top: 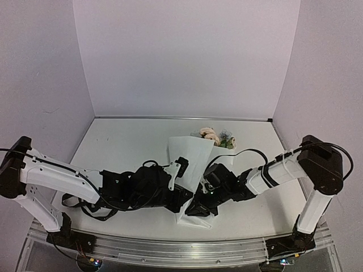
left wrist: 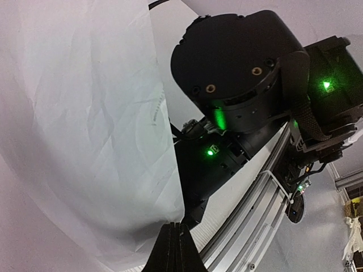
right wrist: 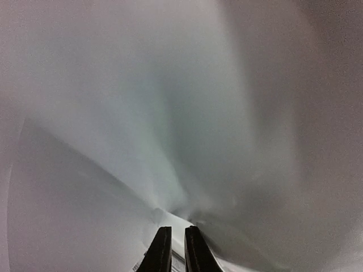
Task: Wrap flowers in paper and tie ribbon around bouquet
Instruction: Fold the 2/3-folded wrapping paper at the center of the board.
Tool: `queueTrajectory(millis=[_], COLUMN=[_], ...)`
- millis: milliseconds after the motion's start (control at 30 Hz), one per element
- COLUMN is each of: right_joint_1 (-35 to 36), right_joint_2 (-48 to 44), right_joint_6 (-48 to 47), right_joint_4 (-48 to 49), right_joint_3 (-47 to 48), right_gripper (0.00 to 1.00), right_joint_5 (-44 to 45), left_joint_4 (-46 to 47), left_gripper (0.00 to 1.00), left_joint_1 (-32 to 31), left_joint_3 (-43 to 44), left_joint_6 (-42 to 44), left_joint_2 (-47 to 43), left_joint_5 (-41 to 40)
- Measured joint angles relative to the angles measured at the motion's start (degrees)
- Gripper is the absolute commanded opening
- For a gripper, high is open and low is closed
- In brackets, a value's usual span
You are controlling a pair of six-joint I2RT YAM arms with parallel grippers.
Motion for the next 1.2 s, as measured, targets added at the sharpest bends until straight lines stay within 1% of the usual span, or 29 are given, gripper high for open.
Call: queueTrajectory(millis=[233, 433, 600, 733, 767, 833, 867, 967, 1000, 1067, 1200], right_joint_1=[0.0, 0.0, 0.0, 0.0, 0.0, -0.1, -0.4, -2.1, -3.2, -5.7, -10.9], right_joint_2=[-6.4, -11.7, -17.8, -26.4, -29.1, -34.3, -37.1, -45.1, -47.3, -49.1, -46.4], right_joint_6=[-1.8, -3.4, -5.6, -8.5, -9.4, -11.1, -11.8, -13.9, -14.9, -16.1, -16.1], right_joint_4=[-1.6, -3.2, -7.3, -13.4, -15.4, -19.5, -21.6, -27.8, -29.7, -32.7, -35.2], right_joint_3=[-2.1, -7.9, -12.2, -15.4, -16.2, -17.6, -18.1, -18.7, -18.5, -17.6, -14.3], right_gripper=[0.10, 0.11, 0.11, 0.15, 0.20, 0.34, 0.38, 0.56, 0.60, 0.67, 0.73], right_joint_5=[0.1, 1.6, 3.6, 6.5, 7.3, 9.4, 10.5, 13.4, 14.3, 15.0, 15.1], left_joint_4=[2.9, 4.9, 5.6, 5.4, 5.3, 5.1, 5.1, 5.1, 5.1, 5.1, 5.1], left_gripper=[0.00, 0.00, 0.00, 0.00, 0.00, 0.00, 0.00, 0.00, 0.00, 0.00, 0.00], left_joint_1=[2.9, 4.7, 5.2, 5.6, 5.7, 6.0, 6.1, 6.5, 6.6, 6.8, 7.3], left_joint_3=[0.6, 1.9, 4.6, 7.4, 8.1, 9.4, 10.0, 11.3, 11.6, 11.9, 12.0], left_joint_6=[2.9, 5.0, 5.7, 6.5, 6.6, 6.8, 6.9, 7.1, 7.1, 7.1, 7.1], left_joint_2=[1.1, 4.2, 8.9, 12.9, 13.8, 15.4, 16.1, 18.0, 18.6, 19.6, 21.3], left_joint_5=[5.3, 11.3, 16.7, 20.5, 21.2, 22.6, 23.2, 24.9, 25.3, 26.2, 27.5])
